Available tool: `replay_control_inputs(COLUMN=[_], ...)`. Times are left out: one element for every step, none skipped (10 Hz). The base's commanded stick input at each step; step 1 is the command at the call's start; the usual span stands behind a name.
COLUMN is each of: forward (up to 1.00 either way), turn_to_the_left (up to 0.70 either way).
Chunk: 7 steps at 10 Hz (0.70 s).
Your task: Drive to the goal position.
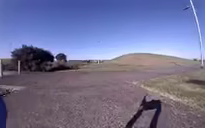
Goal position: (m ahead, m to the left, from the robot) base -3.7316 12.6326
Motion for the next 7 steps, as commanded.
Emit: replay_control_inputs(forward=[0.70, 0.70, 0.70, 0.70, 0.70, 0.70, 0.70], turn_to_the_left=[0.00, 0.00, 0.00, 0.00, 0.00, 0.00, -0.07])
